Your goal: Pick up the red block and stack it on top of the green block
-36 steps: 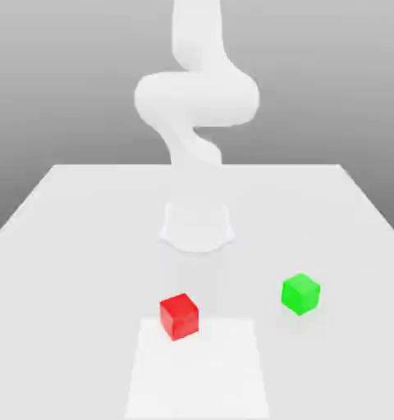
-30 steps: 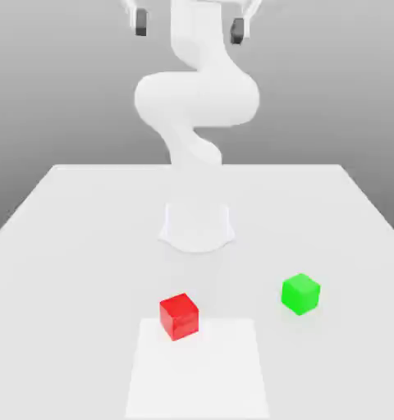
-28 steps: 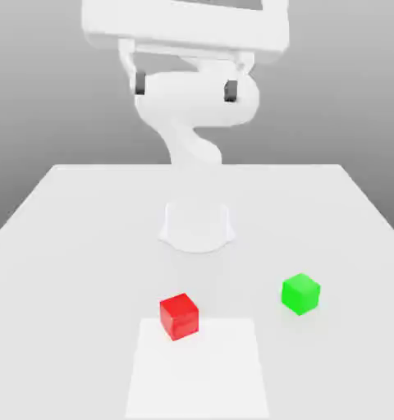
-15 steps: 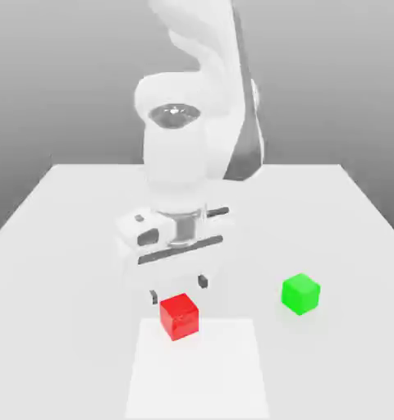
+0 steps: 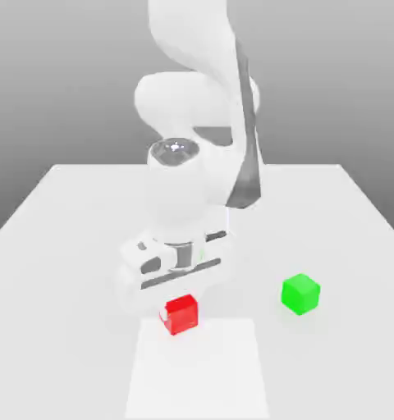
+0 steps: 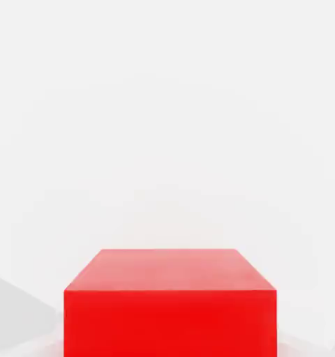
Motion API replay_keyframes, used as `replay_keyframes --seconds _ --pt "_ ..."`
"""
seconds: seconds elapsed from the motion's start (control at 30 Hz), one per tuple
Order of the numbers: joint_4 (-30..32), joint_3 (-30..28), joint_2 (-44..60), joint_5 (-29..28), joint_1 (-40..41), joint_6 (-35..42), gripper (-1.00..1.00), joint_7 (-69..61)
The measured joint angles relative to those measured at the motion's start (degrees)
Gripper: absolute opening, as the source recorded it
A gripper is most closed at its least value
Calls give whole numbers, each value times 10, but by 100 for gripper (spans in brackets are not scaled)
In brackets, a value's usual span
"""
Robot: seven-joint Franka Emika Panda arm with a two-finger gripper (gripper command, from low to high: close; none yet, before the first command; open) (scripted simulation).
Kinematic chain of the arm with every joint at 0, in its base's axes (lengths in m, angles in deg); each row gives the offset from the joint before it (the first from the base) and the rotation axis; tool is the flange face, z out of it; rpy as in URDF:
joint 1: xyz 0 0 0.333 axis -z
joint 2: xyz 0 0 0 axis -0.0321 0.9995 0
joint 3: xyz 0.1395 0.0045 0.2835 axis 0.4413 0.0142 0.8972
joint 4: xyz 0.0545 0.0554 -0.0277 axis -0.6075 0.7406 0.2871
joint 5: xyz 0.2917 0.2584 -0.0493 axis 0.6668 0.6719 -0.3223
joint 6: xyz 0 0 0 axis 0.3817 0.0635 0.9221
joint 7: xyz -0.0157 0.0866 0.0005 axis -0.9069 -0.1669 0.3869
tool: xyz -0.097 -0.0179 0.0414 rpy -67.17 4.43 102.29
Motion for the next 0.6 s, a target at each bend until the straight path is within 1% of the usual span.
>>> replay_keyframes --seconds 0.1,0.13,0.27,0.53,0.6 --pt "9 1 -61 -17 6 52 -100 11" --pt "11 11 -76 -13 -3 65 -100 27" --pt "16 77 -120 25 -68 102 -100 119" --pt "28 222 -190 123 -223 159 -100 320" --pt "27 242 -178 122 -228 147 -100 347"
